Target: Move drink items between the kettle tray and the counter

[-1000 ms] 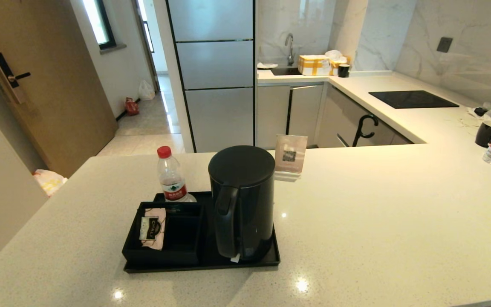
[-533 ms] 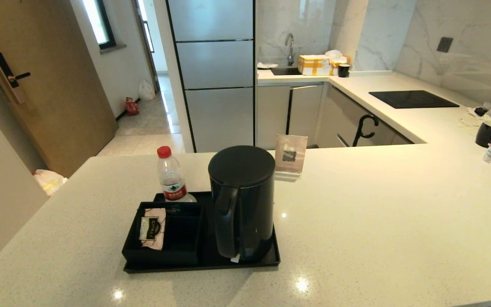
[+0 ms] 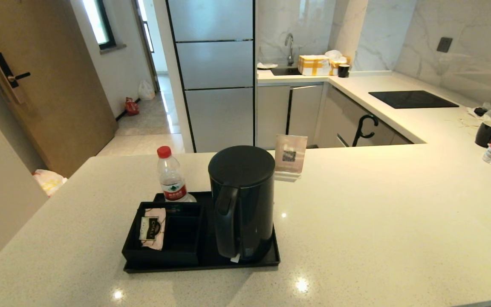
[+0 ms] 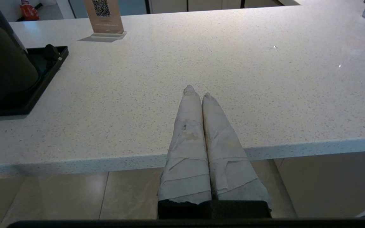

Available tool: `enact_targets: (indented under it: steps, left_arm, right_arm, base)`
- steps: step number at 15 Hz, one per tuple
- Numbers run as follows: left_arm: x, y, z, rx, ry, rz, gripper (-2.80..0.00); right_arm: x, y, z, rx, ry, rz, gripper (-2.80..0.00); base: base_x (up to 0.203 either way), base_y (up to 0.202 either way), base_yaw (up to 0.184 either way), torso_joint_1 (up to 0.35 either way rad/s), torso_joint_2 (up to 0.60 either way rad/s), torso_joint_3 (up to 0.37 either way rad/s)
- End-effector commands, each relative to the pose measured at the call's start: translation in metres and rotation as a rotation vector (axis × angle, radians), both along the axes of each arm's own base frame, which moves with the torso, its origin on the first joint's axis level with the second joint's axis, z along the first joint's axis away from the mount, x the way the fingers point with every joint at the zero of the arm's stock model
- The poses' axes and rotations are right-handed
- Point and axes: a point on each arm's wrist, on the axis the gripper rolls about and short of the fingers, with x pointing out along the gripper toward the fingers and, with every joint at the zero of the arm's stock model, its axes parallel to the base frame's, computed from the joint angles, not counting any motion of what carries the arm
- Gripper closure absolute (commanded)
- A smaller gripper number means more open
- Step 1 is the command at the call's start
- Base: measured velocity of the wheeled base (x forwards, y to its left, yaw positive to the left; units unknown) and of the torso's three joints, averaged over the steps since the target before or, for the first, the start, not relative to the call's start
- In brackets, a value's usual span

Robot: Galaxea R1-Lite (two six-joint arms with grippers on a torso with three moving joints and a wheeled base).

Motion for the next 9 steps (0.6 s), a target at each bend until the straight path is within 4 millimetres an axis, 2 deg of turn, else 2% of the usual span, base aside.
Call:
enact_targets:
  steps: [1,9]
  left_arm:
    - [0.0001,0.0,-0.0001,0.002,0.004,0.0,0.0]
    - [0.0001,0.0,0.0,0.001,0.002,0.0,0.0]
  right_arm:
    - [0.0001,0.0,0.0002,0.019,0.0,0.001,0.0]
    - [0.0001,-0.0001,0.0005,0.057,-0.003,-0.004,0.0]
  base:
    - [0.0,0.0,0.0,0.0,0.0,0.0]
    - [0.0,0.0,0.0,0.0,0.0,0.0]
